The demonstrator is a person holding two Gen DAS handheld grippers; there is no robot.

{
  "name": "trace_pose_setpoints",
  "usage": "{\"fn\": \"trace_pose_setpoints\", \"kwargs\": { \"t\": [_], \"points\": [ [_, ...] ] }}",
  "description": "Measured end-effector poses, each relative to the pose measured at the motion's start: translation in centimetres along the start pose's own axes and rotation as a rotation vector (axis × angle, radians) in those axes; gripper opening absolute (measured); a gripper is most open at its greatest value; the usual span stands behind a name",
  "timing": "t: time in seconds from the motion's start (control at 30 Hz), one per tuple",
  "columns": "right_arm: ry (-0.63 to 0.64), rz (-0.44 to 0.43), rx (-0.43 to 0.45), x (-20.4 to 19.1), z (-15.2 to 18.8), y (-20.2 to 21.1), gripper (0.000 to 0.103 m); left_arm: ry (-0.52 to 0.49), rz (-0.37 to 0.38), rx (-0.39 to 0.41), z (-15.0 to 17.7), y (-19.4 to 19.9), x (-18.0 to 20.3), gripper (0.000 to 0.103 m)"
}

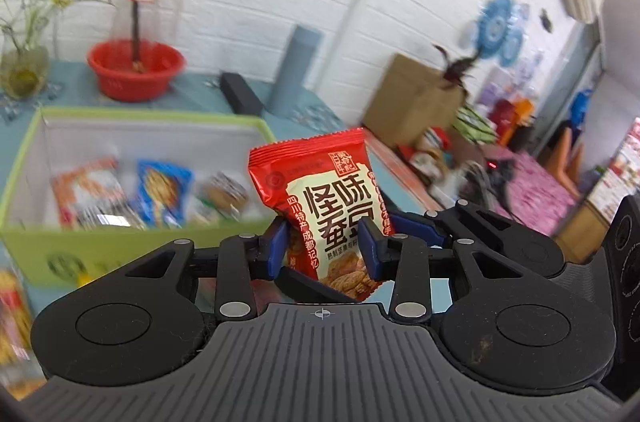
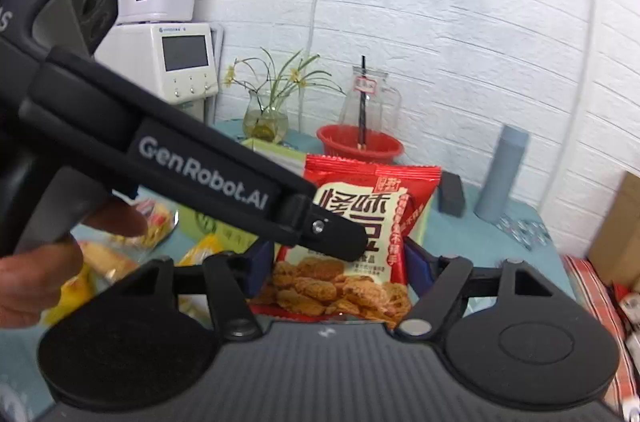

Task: Organize snacks
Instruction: 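Carry the red bean bag into the lime-green box and open the left gripper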

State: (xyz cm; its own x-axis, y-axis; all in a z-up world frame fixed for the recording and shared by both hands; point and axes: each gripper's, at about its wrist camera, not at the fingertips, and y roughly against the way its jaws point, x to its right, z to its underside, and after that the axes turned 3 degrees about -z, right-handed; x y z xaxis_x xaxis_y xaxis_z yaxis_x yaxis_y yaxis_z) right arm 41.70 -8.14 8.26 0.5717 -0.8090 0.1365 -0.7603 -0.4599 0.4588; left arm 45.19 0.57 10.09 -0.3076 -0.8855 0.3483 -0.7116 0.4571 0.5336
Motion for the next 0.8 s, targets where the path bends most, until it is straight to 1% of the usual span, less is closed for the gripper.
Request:
{"fn": "trace_pose_setpoints", "kwargs": {
  "t": [0.07, 0.17, 0.23, 0.3, 0.33, 0.37, 0.4, 0.43, 0.47, 0.5, 0.57, 0.67, 0.73, 0.8],
  "points": [
    [-0.009, -0.033, -0.022, 1.2, -1.4, -3.5, 0.077, 0.004, -0.038, -0.001, -1.9, -1.9, -1.8, 0.016],
    [-0.015, -0.068, -0.071, 2.8, -2.5, -8.5, 0.077, 0.025, -0.076, -0.034, -3.6, -5.1, -5.1, 0.016],
    [-0.016, -0.082, -0.099, 3.0, -2.4, -11.2, 0.077, 0.041, -0.094, -0.064, -4.0, -7.2, -6.9, 0.016],
    [-0.022, -0.100, -0.127, 3.1, -1.8, -13.0, 0.077, 0.043, -0.113, -0.090, -3.9, -8.7, -8.2, 0.016],
    [-0.029, -0.106, -0.135, 3.1, -1.6, -13.6, 0.078, 0.038, -0.121, -0.096, -3.8, -9.3, -8.6, 0.017],
    [-0.036, -0.113, -0.145, 3.1, -1.3, -14.1, 0.079, 0.034, -0.128, -0.102, -3.6, -9.7, -9.0, 0.023],
    [-0.043, -0.117, -0.148, 3.1, -1.0, -14.4, 0.083, 0.037, -0.132, -0.105, -3.5, -10.0, -9.3, 0.028],
    [-0.056, -0.116, -0.136, 3.2, -1.0, -14.5, 0.093, 0.042, -0.137, -0.104, -3.4, -10.0, -9.5, 0.040],
    [-0.056, -0.113, -0.127, 3.3, -1.0, -14.4, 0.094, 0.044, -0.134, -0.091, -3.3, -9.7, -9.5, 0.047],
    [-0.052, -0.110, -0.118, 3.2, -1.0, -14.0, 0.094, 0.039, -0.131, -0.073, -3.2, -9.2, -9.4, 0.049],
    [-0.052, -0.093, -0.093, 3.2, -1.3, -12.7, 0.094, 0.020, -0.146, -0.034, -3.1, -7.8, -8.8, 0.059],
    [-0.087, -0.075, -0.039, 3.6, -1.7, -9.7, 0.094, -0.017, -0.168, 0.022, -2.7, -5.2, -7.2, 0.068],
    [-0.117, -0.066, -0.006, 3.7, -1.6, -7.2, 0.100, -0.038, -0.168, 0.052, -2.1, -3.3, -5.8, 0.071],
    [-0.145, -0.041, 0.016, 3.3, -1.3, -4.8, 0.100, -0.053, -0.170, 0.073, -1.3, -1.6, -4.5, 0.075]
  ]
}}
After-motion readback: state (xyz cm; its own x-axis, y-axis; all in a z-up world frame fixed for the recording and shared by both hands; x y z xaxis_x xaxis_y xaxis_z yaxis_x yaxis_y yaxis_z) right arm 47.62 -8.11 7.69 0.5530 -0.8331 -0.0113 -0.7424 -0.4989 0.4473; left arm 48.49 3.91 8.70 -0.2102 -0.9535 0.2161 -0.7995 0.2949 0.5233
